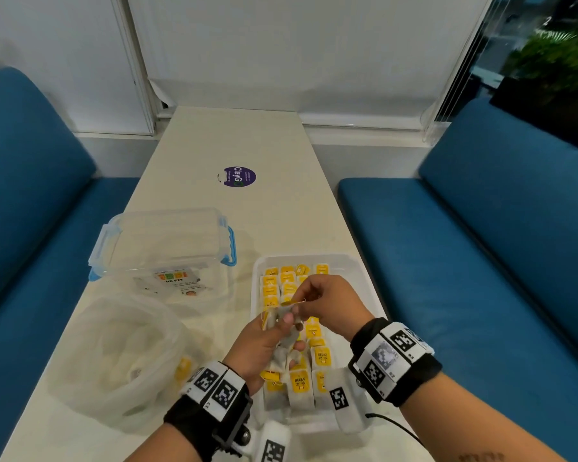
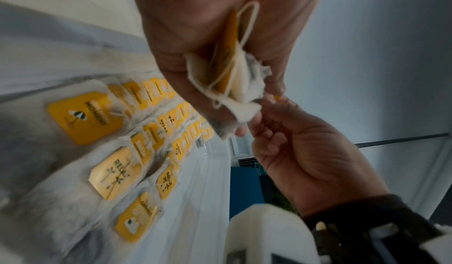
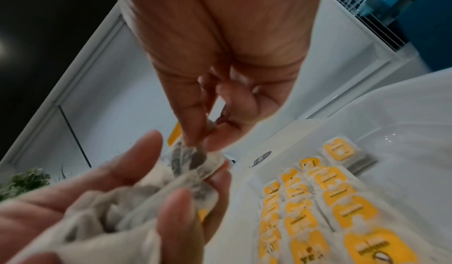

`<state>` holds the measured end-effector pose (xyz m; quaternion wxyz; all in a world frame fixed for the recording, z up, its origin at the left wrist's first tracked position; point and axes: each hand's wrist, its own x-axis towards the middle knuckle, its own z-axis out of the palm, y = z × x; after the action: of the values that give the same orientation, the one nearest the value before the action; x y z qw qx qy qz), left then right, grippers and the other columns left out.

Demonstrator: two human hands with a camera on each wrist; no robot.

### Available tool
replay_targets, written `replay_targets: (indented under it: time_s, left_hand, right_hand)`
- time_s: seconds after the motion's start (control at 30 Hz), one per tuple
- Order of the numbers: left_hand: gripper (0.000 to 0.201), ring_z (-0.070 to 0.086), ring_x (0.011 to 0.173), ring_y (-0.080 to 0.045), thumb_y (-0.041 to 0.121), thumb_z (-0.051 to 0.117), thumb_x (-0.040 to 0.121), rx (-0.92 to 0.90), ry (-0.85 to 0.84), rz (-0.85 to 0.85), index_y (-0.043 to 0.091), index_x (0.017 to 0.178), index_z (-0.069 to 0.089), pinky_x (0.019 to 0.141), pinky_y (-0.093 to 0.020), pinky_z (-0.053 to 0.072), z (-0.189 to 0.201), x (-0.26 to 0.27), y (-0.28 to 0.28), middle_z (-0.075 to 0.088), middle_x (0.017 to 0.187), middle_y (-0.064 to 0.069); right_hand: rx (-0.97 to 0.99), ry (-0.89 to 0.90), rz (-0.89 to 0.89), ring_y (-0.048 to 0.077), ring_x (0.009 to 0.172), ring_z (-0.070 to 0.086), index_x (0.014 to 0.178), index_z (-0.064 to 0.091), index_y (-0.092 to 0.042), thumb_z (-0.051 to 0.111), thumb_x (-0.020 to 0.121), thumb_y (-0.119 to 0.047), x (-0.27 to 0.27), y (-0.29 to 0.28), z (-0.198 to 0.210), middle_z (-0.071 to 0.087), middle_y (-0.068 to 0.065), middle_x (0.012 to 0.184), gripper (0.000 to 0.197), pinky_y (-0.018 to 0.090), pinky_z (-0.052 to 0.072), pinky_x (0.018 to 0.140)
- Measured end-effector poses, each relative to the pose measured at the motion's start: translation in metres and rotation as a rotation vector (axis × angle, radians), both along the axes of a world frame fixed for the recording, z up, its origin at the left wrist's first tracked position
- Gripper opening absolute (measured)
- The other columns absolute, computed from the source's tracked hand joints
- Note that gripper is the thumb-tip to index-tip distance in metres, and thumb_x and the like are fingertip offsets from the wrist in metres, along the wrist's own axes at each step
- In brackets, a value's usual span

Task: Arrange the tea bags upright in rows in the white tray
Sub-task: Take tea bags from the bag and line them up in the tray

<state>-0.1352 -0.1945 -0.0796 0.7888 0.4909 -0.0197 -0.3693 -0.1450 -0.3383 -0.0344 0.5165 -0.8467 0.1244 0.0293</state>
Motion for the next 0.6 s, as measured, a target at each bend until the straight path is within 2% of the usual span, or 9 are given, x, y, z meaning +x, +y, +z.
replay_targets:
  time_s: [0.07,0.13,0.2,0.3,0.37,0.43,0.5,0.57,0.6]
  left_hand:
    - [0.034,0.060,0.061,-0.021,0.033,0.060,0.074,0.016,-0.001,0.019,0.010,0.099,0.065,0.043,-0.024,0.044,-0.0010,0.0010,0.0015,0.063,0.085,-0.010]
    - [0.035,0.061,0.059,-0.021,0.032,0.061,0.072,0.040,-0.016,0.036,0.007,0.096,0.063,0.043,-0.024,0.045,-0.0024,0.0023,0.0023,0.064,0.080,-0.010]
    - [0.031,0.061,0.058,-0.022,0.028,0.063,0.071,0.052,-0.029,0.051,0.005,0.092,0.058,0.041,-0.025,0.044,-0.0045,0.0032,0.0032,0.063,0.083,-0.012]
    - [0.021,0.061,0.058,-0.023,0.021,0.064,0.076,0.064,-0.030,0.074,0.009,0.087,0.052,0.042,-0.025,0.044,-0.0084,0.0052,0.0040,0.066,0.087,-0.013]
    - [0.011,0.062,0.058,-0.021,0.016,0.061,0.083,0.071,-0.043,0.083,0.010,0.088,0.053,0.043,-0.025,0.045,-0.0092,0.0058,0.0043,0.068,0.087,-0.011]
    - [0.007,0.063,0.058,-0.021,0.015,0.059,0.086,0.073,-0.057,0.081,0.010,0.091,0.056,0.043,-0.025,0.046,-0.0084,0.0062,0.0044,0.070,0.088,-0.010]
    - [0.015,0.063,0.058,-0.020,0.017,0.058,0.087,0.080,-0.062,0.082,0.005,0.097,0.058,0.043,-0.024,0.045,-0.0082,0.0074,0.0044,0.071,0.083,-0.007]
    - [0.025,0.062,0.057,-0.021,0.020,0.058,0.086,0.092,-0.035,0.091,0.002,0.104,0.058,0.042,-0.024,0.044,-0.0095,0.0091,0.0042,0.065,0.077,-0.008]
    - [0.023,0.062,0.057,-0.022,0.019,0.058,0.086,0.084,-0.001,0.109,0.004,0.104,0.058,0.042,-0.024,0.045,-0.0102,0.0098,0.0044,0.062,0.077,-0.010]
  right_hand:
    - [-0.031,-0.018,-0.007,0.013,0.060,0.055,0.063,0.061,-0.021,0.073,0.072,0.004,-0.0006,0.0002,-0.0047,0.059,0.000,0.066,0.029,0.024,0.049,0.061]
    - [-0.022,-0.010,0.001,0.008,0.057,0.051,0.062,0.060,-0.022,0.072,0.072,0.005,-0.0022,0.0015,-0.0053,0.057,-0.004,0.064,0.031,0.015,0.045,0.053]
    - [0.048,0.008,-0.013,0.006,0.050,0.049,0.065,0.062,-0.019,0.066,0.075,0.007,-0.0040,0.0027,-0.0051,0.057,-0.002,0.065,0.029,0.014,0.040,0.045]
    - [0.252,0.064,-0.105,0.008,0.054,0.057,0.087,0.064,-0.011,0.060,0.083,0.000,-0.0035,0.0025,-0.0033,0.062,0.001,0.078,0.012,0.020,0.040,0.040]
    - [0.238,0.141,-0.084,0.007,0.059,0.058,0.096,0.063,-0.008,0.065,0.085,-0.013,-0.0027,0.0000,-0.0034,0.061,-0.001,0.077,0.012,0.019,0.040,0.042]
    - [0.131,0.190,-0.019,-0.001,0.048,0.051,0.081,0.061,-0.009,0.069,0.083,-0.018,-0.0036,-0.0011,-0.0045,0.055,-0.001,0.066,0.012,0.016,0.037,0.043]
    - [0.095,0.147,-0.030,-0.003,0.039,0.043,0.069,0.058,-0.010,0.069,0.084,-0.014,-0.0037,-0.0025,-0.0068,0.049,-0.003,0.059,0.019,0.010,0.033,0.041]
    - [0.126,0.054,-0.104,0.000,0.048,0.044,0.077,0.066,-0.005,0.065,0.087,-0.015,-0.0017,-0.0034,-0.0065,0.050,-0.005,0.061,0.014,0.007,0.034,0.044]
    - [0.122,-0.008,-0.143,0.001,0.056,0.047,0.084,0.069,-0.004,0.063,0.088,-0.017,0.0007,-0.0053,-0.0067,0.053,-0.008,0.065,0.015,0.008,0.036,0.051]
